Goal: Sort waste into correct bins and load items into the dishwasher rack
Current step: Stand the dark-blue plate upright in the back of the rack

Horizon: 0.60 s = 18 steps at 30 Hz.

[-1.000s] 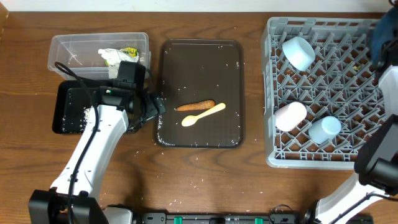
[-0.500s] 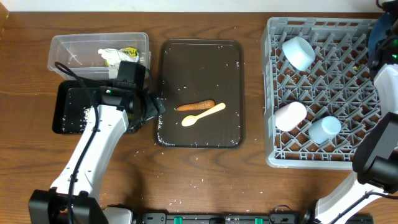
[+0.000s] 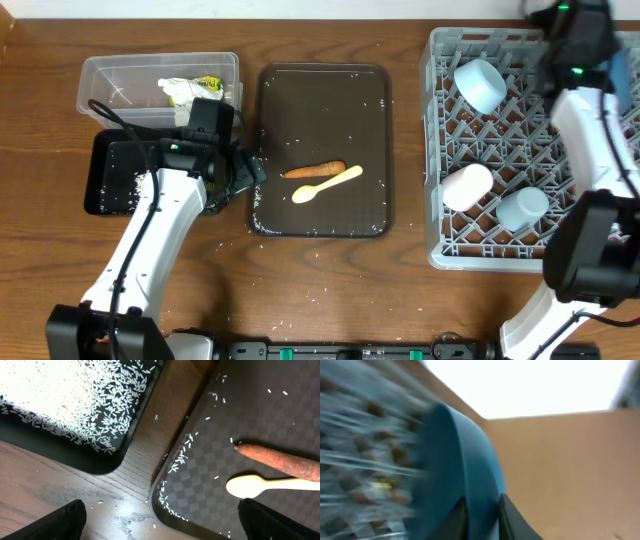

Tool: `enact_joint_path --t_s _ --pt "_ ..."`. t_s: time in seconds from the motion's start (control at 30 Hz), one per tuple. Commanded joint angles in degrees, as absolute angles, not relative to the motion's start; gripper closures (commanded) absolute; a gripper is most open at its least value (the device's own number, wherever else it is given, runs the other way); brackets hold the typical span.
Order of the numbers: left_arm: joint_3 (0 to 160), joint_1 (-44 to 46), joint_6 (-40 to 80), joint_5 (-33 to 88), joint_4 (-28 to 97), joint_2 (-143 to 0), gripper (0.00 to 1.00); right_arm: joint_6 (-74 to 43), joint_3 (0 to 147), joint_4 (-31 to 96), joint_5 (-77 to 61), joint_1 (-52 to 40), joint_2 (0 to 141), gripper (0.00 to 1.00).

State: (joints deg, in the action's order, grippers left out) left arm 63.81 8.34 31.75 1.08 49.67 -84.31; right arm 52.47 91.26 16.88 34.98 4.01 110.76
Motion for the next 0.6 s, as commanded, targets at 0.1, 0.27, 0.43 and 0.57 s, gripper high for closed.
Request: enact_joint_path --t_s 0.1,0.27,0.43,0.57 --pt "65.1 8.1 32.0 0.4 49.8 -83.9 0.01 41.1 88.4 22.7 33.3 1.0 113.1 0.30" --pt "65.1 8.1 32.0 0.4 49.8 -83.9 0.01 39.2 88.4 22.9 34.7 -0.1 111.1 0.01" --pt "65.1 8.1 32.0 0.4 49.8 -83.9 0.01 32.7 88.5 22.3 34.4 -2.3 105.7 0.01" --pt "65.1 8.1 32.0 0.4 49.8 -83.9 0.01 24.4 88.5 25.6 26.4 -5.9 99.4 0.01"
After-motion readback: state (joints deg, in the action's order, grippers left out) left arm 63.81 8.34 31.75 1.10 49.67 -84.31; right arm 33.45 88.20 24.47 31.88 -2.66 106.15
